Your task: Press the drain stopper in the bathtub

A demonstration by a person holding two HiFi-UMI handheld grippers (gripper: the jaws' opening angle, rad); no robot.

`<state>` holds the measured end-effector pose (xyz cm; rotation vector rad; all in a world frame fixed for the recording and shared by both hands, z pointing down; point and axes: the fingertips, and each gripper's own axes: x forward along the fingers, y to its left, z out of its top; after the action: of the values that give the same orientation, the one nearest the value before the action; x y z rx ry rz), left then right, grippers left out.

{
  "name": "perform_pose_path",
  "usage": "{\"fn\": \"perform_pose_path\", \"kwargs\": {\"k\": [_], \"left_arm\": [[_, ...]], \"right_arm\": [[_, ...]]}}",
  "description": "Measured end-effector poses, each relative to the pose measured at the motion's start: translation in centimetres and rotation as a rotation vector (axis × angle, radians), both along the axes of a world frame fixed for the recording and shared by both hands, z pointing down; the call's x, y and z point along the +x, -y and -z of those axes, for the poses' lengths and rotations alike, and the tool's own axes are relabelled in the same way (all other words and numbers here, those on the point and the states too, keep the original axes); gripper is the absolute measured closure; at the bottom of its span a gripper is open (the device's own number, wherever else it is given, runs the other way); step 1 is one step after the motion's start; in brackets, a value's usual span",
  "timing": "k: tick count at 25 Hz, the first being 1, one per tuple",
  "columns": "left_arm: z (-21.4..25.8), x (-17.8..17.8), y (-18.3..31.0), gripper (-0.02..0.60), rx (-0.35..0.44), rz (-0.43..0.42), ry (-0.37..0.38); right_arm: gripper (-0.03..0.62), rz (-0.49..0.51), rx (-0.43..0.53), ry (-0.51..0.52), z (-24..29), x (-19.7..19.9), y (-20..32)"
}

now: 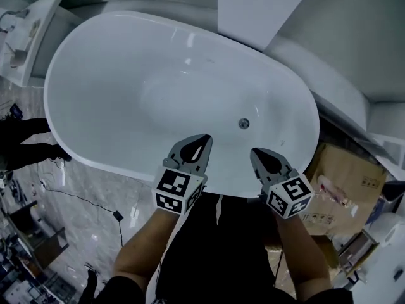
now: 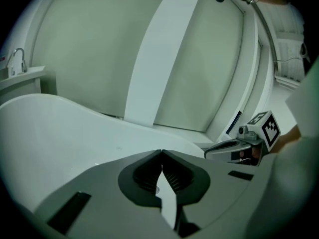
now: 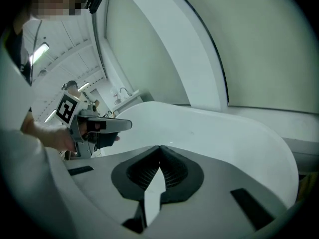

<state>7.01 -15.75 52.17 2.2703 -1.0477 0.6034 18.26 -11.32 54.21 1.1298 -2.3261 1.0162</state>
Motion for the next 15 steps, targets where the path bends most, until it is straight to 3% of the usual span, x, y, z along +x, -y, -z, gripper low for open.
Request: {"fn": "perform_pose_path", "kwargs": {"k": [7, 15], "left_arm": [[-9.3, -0.3, 2.2, 0.568, -0.047, 0.004, 0.015], [-19.8, 0.8, 2.8, 0.568, -0.102, -0.012, 0.041]], "right_arm": [[0.579, 0.01, -0.056, -0.008, -9.0, -1.2, 1.4], [0.579, 0.03, -0.134, -0.071, -20.9, 0.1, 2.0]]}}
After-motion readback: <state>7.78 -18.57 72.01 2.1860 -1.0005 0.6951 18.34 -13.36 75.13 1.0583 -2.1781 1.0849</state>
